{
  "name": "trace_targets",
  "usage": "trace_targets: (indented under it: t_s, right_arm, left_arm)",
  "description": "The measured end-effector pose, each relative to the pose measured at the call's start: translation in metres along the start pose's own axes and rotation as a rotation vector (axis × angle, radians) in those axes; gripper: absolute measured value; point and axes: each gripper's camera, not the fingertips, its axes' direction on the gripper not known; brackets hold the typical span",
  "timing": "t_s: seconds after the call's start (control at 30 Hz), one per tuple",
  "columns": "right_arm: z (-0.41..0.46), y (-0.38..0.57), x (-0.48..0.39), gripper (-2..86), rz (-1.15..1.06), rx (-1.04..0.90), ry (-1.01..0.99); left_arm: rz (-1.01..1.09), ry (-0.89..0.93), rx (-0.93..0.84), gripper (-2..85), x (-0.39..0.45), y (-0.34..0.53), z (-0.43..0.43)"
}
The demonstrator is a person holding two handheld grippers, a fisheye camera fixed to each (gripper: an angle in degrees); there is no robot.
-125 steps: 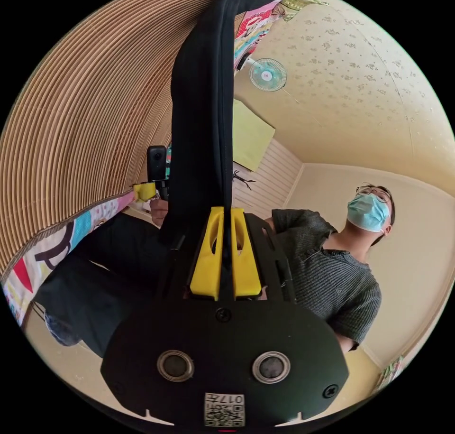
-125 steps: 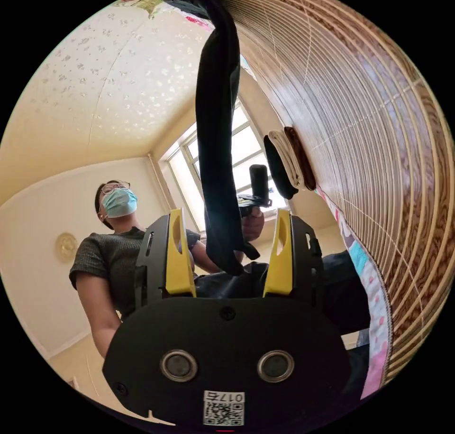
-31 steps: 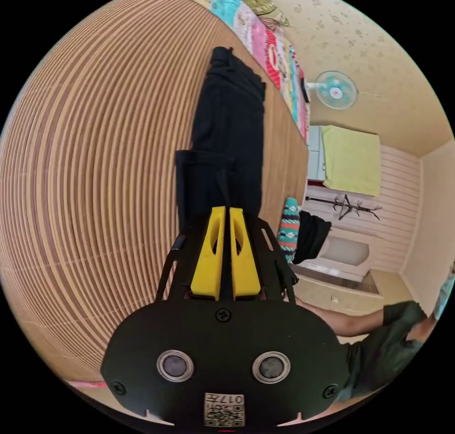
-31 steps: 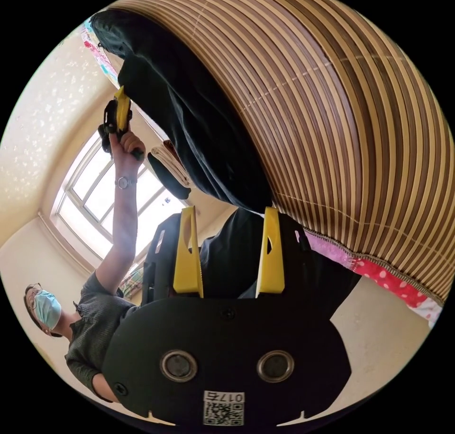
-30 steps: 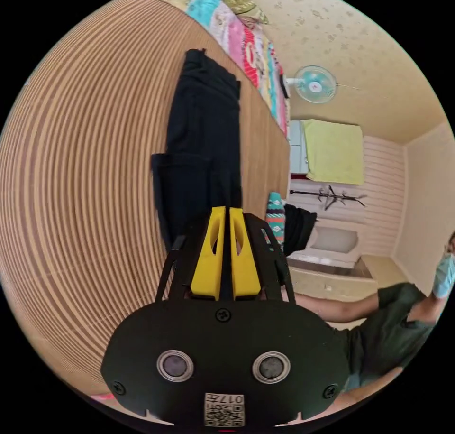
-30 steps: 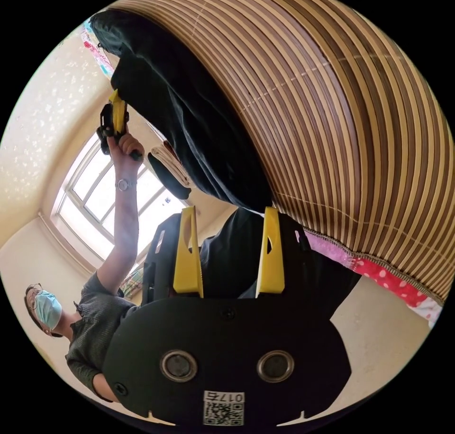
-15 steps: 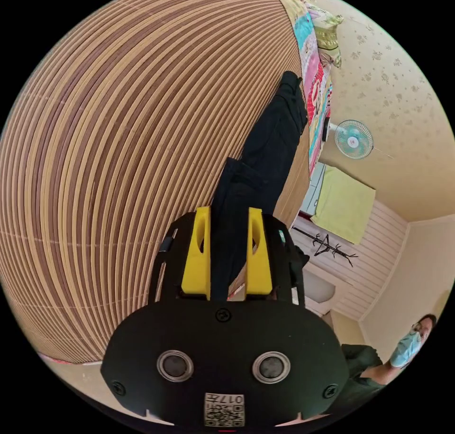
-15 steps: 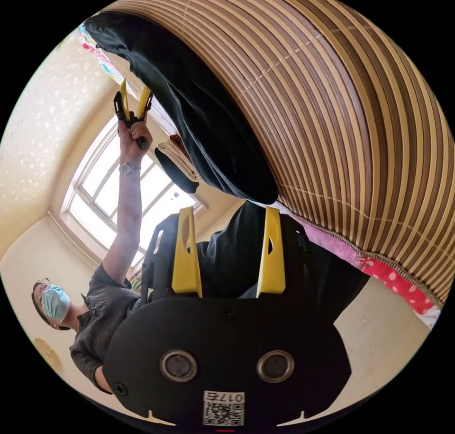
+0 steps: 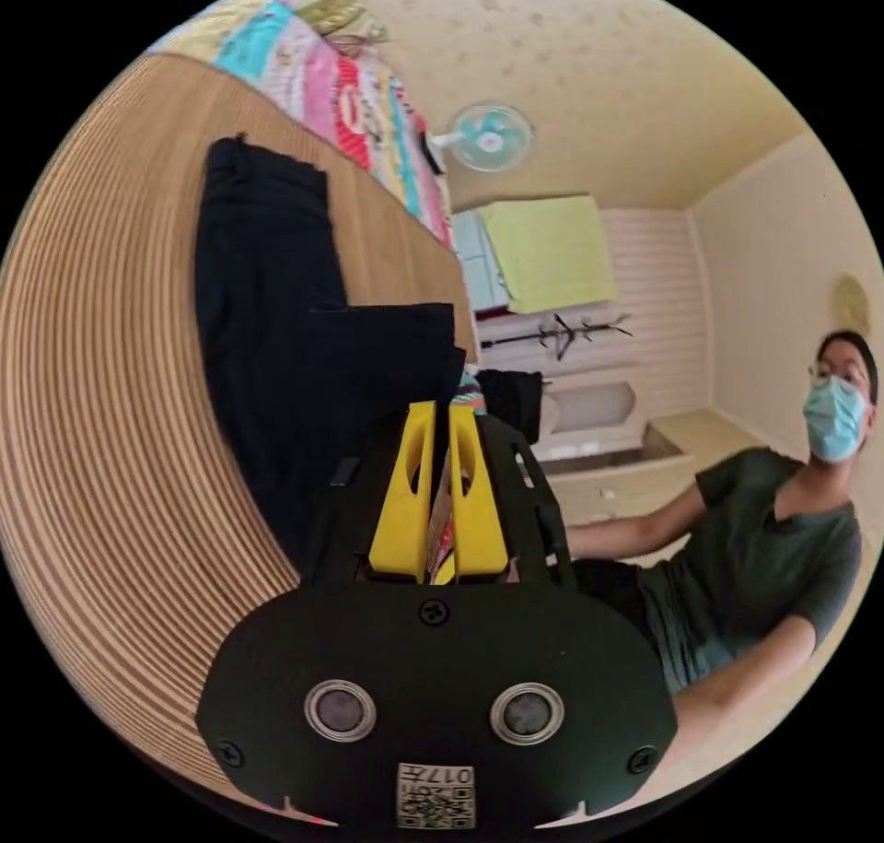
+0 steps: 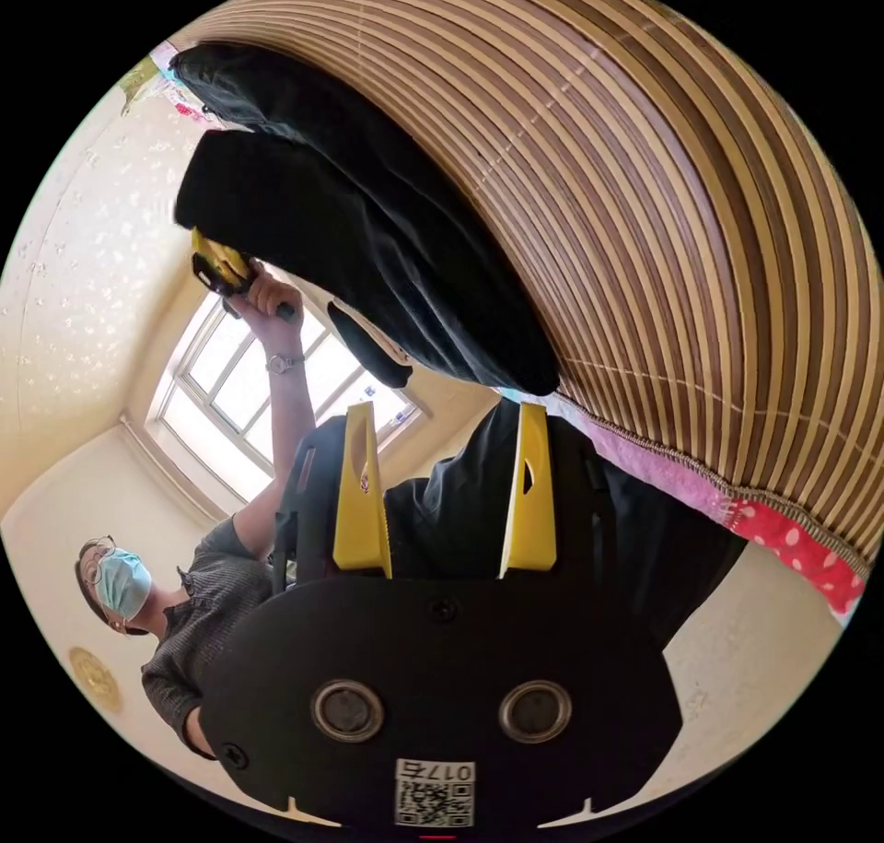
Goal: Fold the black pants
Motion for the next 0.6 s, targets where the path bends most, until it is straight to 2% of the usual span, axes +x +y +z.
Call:
trace_targets:
  t_s: [0.03, 0.1, 0.17, 0.27, 0.4, 0.6]
  right_arm:
    - [-0.003, 0.002, 0.002, 20.0, 0.005, 0.007, 0.003]
    - [-0.007, 0.003, 0.004, 20.2, 0.007, 0.003, 0.016]
    - [-0.008, 0.003, 0.005, 20.5, 0.008, -0.011, 0.047]
    - [-0.007, 0.003, 0.004, 20.6, 0.005, -0.03, 0.108]
    - [-0.004, -0.001, 0.004, 20.2, -0.014, -0.026, 0.171]
    - [0.002, -0.017, 0.014, 13.7, 0.008, -0.106, 0.313]
  left_arm:
    - [0.049, 0.043, -0.025, 3.1, 0.007, -0.007, 0.003]
    - [-0.041, -0.043, -0.023, 3.5, -0.004, -0.017, 0.002]
    - [-0.317, -0.267, -0.003, 5.6, -0.043, -0.018, -0.004]
    - [-0.524, -0.341, 0.095, 9.8, -0.073, 0.001, -0.022]
    - [-0.552, -0.257, 0.19, 9.9, -0.072, 0.031, -0.028]
    - [-0.514, -0.297, 0.016, 8.2, -0.053, 0.077, 0.014]
